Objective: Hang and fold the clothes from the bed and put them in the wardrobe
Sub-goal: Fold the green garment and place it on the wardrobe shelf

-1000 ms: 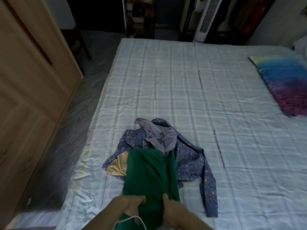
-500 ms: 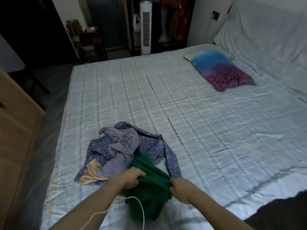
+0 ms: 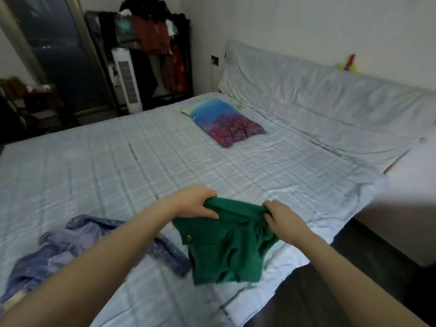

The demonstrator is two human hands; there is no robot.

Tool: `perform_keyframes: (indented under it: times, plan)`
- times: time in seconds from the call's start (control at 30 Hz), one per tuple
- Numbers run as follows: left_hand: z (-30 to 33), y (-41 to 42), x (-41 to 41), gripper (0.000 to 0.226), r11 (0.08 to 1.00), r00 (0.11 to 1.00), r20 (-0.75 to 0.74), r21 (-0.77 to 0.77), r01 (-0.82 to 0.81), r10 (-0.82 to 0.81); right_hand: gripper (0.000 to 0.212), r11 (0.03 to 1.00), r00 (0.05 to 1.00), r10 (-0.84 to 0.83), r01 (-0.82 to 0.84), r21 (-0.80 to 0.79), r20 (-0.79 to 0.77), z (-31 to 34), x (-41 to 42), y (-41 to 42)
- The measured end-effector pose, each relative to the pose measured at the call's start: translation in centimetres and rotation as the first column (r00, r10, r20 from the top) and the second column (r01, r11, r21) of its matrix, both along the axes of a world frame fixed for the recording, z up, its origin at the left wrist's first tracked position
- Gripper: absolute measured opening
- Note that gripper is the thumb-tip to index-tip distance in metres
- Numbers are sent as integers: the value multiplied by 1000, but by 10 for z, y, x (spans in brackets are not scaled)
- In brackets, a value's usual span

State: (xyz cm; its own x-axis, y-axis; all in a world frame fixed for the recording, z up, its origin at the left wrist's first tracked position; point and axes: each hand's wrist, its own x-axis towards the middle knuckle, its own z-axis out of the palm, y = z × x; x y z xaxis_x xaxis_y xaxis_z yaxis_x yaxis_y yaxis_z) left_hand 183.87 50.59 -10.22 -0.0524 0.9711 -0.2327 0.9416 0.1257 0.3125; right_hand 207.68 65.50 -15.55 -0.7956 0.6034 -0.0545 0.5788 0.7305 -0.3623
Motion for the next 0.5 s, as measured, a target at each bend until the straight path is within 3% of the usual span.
perform_keyframes:
  times: [0.17,0.3,0.43,0.5]
  plan:
    - [51,77,38,27,998,998,38,-33,58,-56,25,982,998,-33,44,183,-60,37,54,74]
    - [75,120,59,26,996,997,76,84,21,-28,30,951,986,-140,158,266,-85,59,73,114]
    - [86,156,62,12,969,984,176,236,-77,35,44,888,914,-255,350,298,-315,74,69,136]
    - [86,172,60,14,944,952,286,267,-193,113,45,895,846,-258,391,215,-467,81,59,135]
